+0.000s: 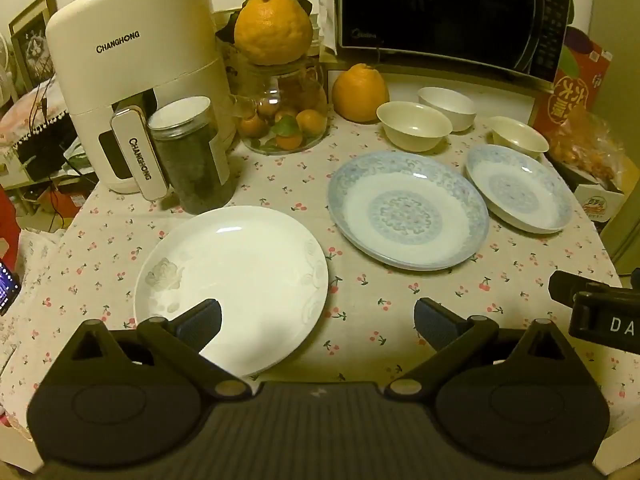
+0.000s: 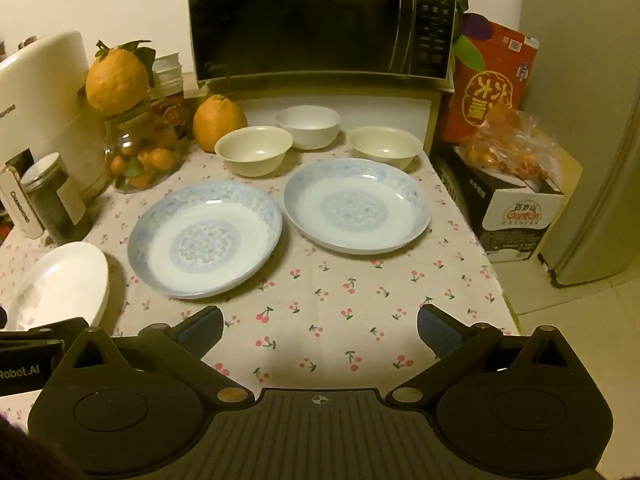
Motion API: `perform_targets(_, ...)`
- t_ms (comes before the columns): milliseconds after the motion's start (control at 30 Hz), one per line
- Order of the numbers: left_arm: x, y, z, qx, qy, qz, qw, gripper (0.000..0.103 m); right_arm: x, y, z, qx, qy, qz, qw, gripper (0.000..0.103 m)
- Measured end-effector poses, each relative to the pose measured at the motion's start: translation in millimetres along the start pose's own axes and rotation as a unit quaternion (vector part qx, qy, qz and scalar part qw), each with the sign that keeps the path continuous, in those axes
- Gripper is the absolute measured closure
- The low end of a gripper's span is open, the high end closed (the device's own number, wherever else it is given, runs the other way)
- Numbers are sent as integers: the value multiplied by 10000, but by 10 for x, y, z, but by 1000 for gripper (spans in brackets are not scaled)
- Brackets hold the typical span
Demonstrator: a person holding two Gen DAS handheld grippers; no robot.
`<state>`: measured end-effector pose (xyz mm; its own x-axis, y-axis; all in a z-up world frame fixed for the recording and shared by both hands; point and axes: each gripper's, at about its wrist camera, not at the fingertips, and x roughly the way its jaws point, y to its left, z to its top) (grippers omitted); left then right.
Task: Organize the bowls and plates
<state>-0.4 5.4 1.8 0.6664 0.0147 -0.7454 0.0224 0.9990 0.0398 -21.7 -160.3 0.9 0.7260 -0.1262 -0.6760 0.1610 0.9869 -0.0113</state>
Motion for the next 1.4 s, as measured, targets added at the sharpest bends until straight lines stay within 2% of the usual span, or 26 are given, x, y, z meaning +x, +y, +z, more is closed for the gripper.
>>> perform_targets(1400, 17, 7, 9, -4, -12, -6, 10000, 0, 3, 26, -4, -32, 29, -33, 10000, 0)
